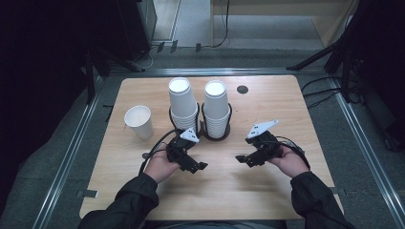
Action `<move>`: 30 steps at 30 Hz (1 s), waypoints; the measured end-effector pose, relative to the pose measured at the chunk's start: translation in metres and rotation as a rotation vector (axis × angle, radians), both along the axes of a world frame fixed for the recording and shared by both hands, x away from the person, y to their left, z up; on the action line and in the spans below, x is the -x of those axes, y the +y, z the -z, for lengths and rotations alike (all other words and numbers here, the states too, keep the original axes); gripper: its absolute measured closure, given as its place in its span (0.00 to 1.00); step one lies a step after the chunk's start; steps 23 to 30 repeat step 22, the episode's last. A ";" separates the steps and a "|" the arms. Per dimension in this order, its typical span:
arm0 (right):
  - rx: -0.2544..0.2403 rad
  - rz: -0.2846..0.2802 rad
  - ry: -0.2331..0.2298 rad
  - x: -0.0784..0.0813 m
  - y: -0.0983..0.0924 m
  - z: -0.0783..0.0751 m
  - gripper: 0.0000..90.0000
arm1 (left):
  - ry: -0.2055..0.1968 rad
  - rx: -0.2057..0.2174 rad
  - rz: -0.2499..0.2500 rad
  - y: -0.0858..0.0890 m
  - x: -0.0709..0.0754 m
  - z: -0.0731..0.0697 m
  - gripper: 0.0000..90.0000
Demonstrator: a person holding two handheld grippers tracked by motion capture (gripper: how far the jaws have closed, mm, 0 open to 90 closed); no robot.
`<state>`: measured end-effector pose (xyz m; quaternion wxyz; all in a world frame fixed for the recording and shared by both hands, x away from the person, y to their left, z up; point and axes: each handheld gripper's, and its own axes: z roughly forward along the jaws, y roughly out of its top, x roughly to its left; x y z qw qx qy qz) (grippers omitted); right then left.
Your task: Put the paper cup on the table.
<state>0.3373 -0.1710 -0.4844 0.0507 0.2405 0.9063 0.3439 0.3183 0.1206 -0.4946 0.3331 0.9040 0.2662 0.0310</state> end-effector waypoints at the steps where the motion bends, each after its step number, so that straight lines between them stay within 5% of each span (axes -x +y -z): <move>1: 0.000 0.000 0.000 0.000 0.000 0.000 0.22 | 0.000 0.000 0.000 0.000 0.000 0.000 0.02; 30: 0.004 -0.017 -0.011 0.001 0.001 0.000 0.21 | 0.013 0.012 0.003 0.004 -0.002 0.000 0.02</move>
